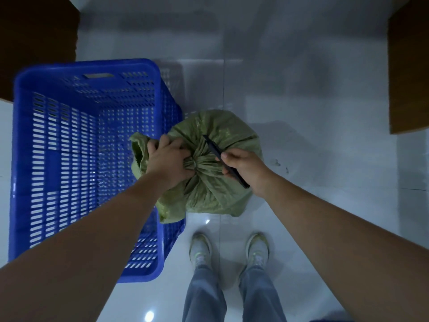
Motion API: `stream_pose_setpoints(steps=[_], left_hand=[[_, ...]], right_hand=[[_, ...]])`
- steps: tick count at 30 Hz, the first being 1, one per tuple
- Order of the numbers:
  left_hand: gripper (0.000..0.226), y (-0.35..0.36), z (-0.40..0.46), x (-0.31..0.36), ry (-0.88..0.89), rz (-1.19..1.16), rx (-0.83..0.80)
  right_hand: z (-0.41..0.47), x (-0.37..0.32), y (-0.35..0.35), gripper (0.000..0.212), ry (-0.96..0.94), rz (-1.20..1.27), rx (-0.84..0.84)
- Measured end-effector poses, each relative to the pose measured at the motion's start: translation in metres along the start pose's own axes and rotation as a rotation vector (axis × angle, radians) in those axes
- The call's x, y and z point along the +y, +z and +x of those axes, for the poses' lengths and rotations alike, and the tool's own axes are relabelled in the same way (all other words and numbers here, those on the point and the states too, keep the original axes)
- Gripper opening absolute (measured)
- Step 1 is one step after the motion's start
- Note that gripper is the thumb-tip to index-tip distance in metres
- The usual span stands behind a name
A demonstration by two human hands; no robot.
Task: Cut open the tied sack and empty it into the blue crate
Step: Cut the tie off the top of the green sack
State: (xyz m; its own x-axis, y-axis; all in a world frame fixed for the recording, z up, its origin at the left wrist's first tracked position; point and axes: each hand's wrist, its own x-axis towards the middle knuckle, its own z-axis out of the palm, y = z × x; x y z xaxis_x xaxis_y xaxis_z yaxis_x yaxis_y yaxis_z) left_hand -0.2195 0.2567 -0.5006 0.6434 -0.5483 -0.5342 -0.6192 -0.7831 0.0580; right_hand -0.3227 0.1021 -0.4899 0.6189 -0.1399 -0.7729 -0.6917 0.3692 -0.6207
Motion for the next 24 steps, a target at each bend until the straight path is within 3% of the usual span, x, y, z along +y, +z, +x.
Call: stream_pose_setpoints(steps=[2, 6, 9, 16, 24], left_hand=[[0.036, 0.001, 0.000, -0.002, -0.047, -0.193, -0.067], [0.035, -0.006, -0.003, -0.007, -0.126, -0.881, -0.298], [0.031, -0.009, -0.006, -0.008, -0.165, -1.121, -0.340], [0.034, -0.004, -0.009, 0.000, -0.180, -1.294, -0.381], [0.033, 0.004, -0.009, 0.000, -0.134, -1.297, -0.368]], right_hand=[[-0.001, -0.003, 0.001, 0.011, -0.002, -0.024, -0.038], [-0.003, -0.008, 0.004, 0.025, 0.014, -0.103, -0.084], [-0.004, 0.001, 0.007, 0.029, -0.086, -0.365, -0.038], [-0.002, 0.032, 0.003, 0.041, -0.252, -0.670, 0.105], [-0.007, 0.035, 0.000, 0.039, -0.286, -0.767, 0.177]])
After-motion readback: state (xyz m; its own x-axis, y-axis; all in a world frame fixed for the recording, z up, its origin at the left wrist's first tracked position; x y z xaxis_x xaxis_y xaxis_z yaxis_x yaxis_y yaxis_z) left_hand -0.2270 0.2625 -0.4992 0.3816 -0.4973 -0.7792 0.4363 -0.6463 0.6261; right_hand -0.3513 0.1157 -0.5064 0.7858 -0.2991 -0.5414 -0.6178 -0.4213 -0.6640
